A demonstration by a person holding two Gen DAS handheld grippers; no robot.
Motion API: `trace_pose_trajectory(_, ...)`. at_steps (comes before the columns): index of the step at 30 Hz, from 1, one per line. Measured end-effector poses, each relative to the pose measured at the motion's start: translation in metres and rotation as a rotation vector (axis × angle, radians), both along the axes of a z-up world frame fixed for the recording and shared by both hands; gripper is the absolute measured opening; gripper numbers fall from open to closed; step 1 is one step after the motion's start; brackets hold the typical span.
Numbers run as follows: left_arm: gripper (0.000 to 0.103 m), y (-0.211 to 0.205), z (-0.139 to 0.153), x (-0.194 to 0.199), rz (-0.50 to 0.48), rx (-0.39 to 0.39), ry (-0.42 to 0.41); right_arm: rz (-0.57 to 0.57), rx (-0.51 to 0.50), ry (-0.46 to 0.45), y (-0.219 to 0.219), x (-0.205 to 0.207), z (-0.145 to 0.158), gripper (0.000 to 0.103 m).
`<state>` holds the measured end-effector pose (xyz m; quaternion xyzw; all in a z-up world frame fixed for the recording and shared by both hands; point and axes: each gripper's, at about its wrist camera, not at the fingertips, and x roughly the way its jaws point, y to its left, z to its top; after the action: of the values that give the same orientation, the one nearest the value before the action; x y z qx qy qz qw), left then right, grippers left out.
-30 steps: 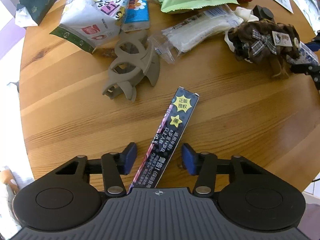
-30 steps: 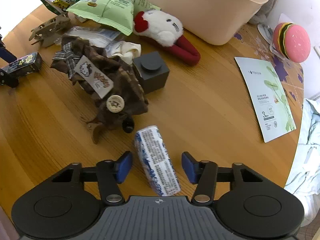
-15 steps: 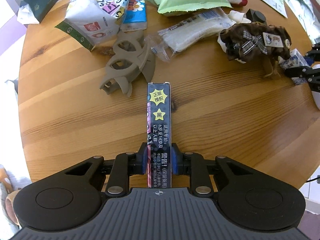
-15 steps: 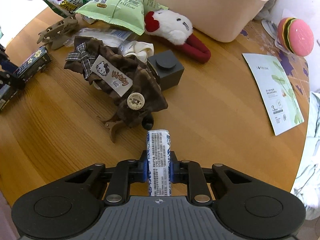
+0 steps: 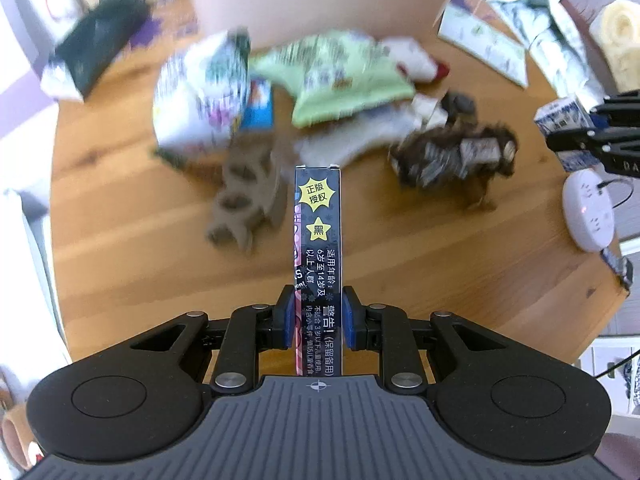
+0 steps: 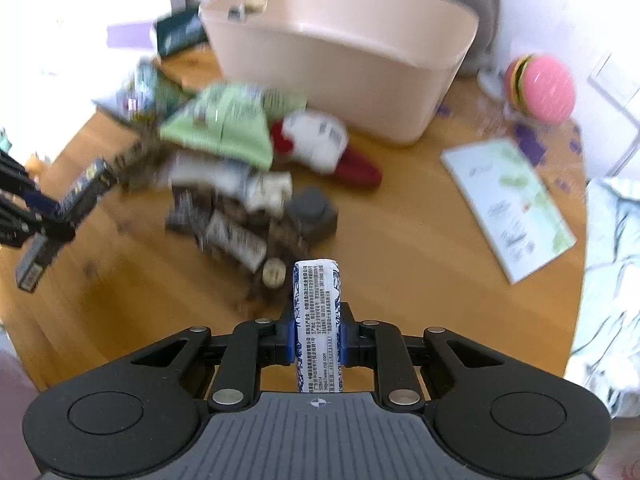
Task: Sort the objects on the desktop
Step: 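Carry the carton and candy box with both tools over the beige basket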
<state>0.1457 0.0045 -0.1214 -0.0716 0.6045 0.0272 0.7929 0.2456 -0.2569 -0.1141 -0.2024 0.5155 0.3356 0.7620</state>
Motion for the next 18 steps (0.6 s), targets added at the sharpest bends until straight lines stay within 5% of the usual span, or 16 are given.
trace_pose_trajectory(7, 0.023, 0.01, 0.055, 0.017, 0.0, 0.029, -0.111, -0.002, 0.059, -0.09, 0.01, 0.025, 0.036, 0.019)
trace_pose_trajectory(18, 0.023, 0.03, 0.093, 0.081, 0.095, 0.131, -0.229, -0.043, 0.143, -0.216, 0.012, 0.073, 0.075, 0.019)
